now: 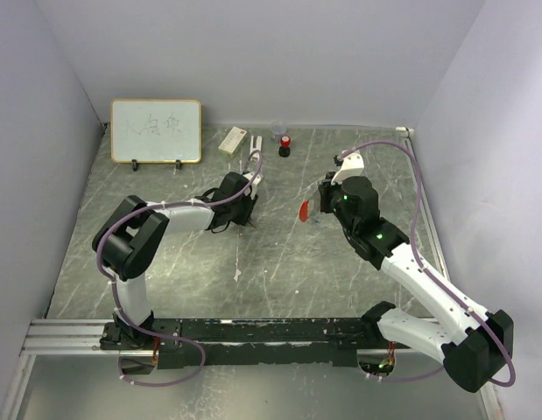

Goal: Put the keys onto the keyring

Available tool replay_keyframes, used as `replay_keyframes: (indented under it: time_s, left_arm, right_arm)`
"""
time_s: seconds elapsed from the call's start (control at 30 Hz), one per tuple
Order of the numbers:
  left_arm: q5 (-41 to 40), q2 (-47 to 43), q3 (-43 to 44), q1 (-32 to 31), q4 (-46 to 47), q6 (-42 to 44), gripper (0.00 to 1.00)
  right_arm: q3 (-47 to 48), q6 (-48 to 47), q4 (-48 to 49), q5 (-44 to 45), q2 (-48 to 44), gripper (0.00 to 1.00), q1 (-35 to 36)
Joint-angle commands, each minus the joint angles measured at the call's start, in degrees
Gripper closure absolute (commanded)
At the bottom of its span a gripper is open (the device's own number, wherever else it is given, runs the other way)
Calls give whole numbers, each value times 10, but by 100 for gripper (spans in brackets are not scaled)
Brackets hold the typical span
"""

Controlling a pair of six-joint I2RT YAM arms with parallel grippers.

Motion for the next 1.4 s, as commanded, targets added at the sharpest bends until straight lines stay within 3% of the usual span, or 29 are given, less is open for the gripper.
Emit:
replay_keyframes:
  time_s: [0.0, 0.23, 0.67, 1.17, 1.37]
  left_arm:
    - [13, 23, 19, 5, -11, -9, 56]
    - [26, 30, 25, 4, -12, -6, 76]
    - [27, -19, 29, 5, 5, 3, 93]
    - [63, -98, 7, 4, 52, 25, 93]
    - [88, -132, -18, 5, 105, 42, 93]
  right_arm:
    - [-4, -6, 18, 6, -10, 100, -4]
    - [-4, -6, 19, 6, -8, 100, -4]
    - [0, -7, 23, 3, -1, 100, -4]
    - [2, -9, 24, -2, -4, 100, -4]
    - [-27, -56, 67, -81, -14, 100, -4]
